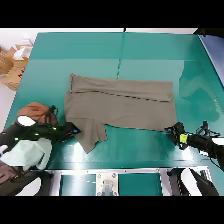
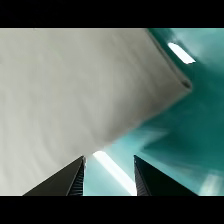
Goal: Fold the shirts.
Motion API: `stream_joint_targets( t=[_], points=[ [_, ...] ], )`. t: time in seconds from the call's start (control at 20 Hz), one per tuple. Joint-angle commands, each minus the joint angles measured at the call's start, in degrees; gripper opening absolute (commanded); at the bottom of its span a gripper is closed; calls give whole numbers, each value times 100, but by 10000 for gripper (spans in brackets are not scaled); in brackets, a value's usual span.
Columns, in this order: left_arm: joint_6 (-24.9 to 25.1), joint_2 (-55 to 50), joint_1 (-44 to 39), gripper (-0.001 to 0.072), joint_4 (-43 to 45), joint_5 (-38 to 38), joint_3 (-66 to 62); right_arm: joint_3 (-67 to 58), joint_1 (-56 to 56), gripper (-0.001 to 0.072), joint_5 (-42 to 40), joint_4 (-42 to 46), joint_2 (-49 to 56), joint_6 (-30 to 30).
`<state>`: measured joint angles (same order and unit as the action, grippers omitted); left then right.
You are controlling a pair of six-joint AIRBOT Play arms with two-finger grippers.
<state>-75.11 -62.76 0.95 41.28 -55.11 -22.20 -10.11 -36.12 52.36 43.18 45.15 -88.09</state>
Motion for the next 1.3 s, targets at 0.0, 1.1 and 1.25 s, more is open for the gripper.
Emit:
stream_joint_targets(
  t=[0.0,1.1,1.25],
  points=[
    [68,-472,-675,606,-450,861,177,131,2,369,-575,-866,380,337],
    [-1016,1329,-680,23,1978,-1720,-1834,-1742,-9,18,1320,1104,706,402],
    [-1016,1309,-680,23,1917,-1729,-2006,-1810,-9,18,1370,1255,601,299]
  ],
)
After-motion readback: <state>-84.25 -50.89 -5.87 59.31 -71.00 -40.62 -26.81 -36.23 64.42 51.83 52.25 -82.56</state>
